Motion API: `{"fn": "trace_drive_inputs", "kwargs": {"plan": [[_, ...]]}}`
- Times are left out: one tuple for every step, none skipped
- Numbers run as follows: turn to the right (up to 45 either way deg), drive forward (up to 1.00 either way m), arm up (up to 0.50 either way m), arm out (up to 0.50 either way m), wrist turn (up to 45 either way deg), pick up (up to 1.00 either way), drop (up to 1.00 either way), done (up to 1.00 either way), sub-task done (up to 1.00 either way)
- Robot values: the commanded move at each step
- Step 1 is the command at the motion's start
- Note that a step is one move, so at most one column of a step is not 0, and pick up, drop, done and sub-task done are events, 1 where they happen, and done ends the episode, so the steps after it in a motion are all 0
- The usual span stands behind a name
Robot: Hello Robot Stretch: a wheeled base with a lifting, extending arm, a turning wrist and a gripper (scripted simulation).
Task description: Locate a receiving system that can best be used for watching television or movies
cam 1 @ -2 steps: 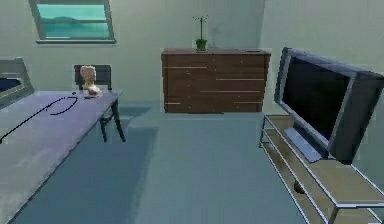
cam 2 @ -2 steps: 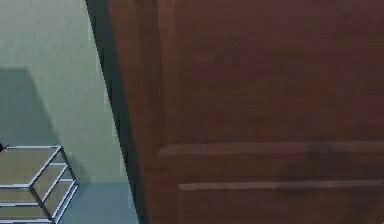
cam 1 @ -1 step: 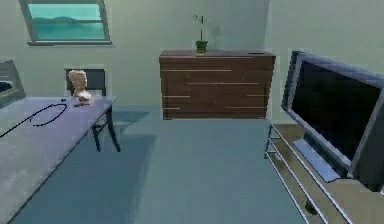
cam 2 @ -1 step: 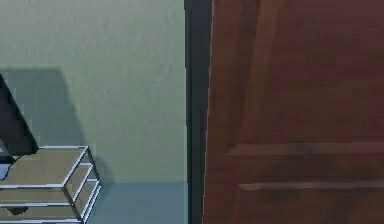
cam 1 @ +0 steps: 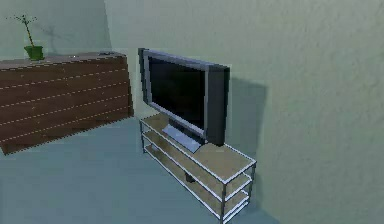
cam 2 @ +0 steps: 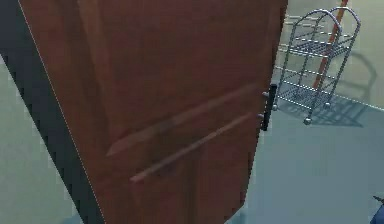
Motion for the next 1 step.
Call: {"fn": "trace_drive_inputs", "kwargs": {"plan": [[0.0,0.30,0.00,0.00,0.0,0.00,0.00,0.00,0.00]]}}
